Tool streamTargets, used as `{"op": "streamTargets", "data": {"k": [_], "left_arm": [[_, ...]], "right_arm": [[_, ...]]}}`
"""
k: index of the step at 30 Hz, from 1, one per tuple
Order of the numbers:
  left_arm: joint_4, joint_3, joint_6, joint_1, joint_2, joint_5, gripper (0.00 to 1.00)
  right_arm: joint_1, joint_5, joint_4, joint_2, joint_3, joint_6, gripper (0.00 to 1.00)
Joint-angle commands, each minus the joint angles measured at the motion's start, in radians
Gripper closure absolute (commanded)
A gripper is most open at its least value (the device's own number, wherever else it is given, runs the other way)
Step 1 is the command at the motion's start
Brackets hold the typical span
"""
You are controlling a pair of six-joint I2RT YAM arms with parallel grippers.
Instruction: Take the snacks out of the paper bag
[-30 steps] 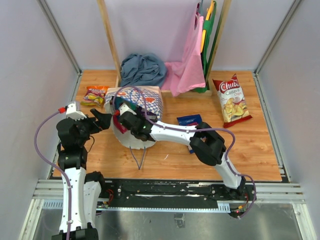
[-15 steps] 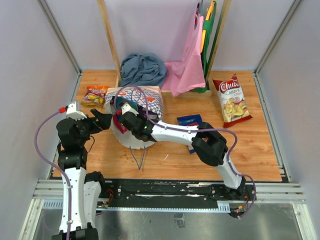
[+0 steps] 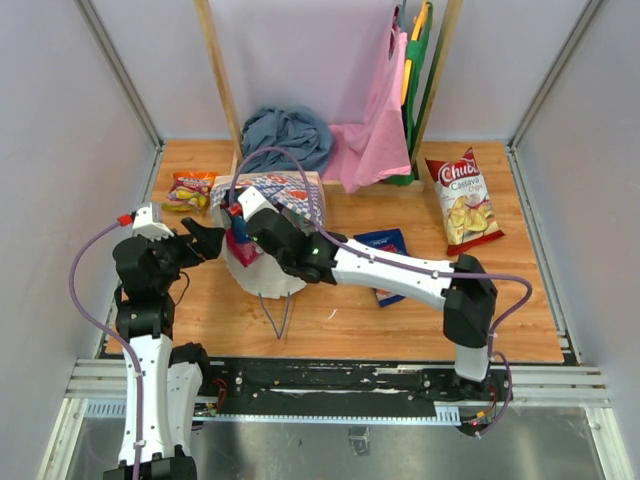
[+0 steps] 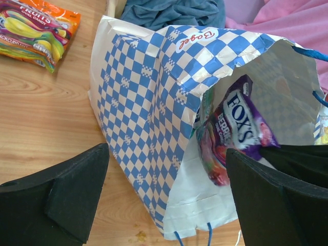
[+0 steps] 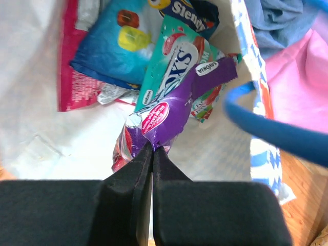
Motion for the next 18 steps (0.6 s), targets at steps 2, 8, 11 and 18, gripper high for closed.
{"op": "streamTargets", "data": {"k": [2, 8, 11, 18], "left_arm": [[0.03, -0.011, -0.002, -0.004, -0.009, 0.01, 0.0], [0.031, -0.01, -0.003, -0.003, -0.009, 0.011, 0.0], [0.031, -0.012, -0.003, -0.004, -0.009, 0.013, 0.0], [0.032, -0.012, -0.004, -0.004, -0.008, 0.014, 0.0]], "right_arm": [[0.048, -0.061, 0.003, -0.132, -0.015, -0.032, 0.99], [0.059, -0.248, 0.003, -0.284, -0.089, 0.019, 0.99], [0.059, -0.357, 0.005, -0.37, -0.136, 0.029, 0.99], [0.059, -0.434, -0.017, -0.586, -0.265, 0.053, 0.99]]}}
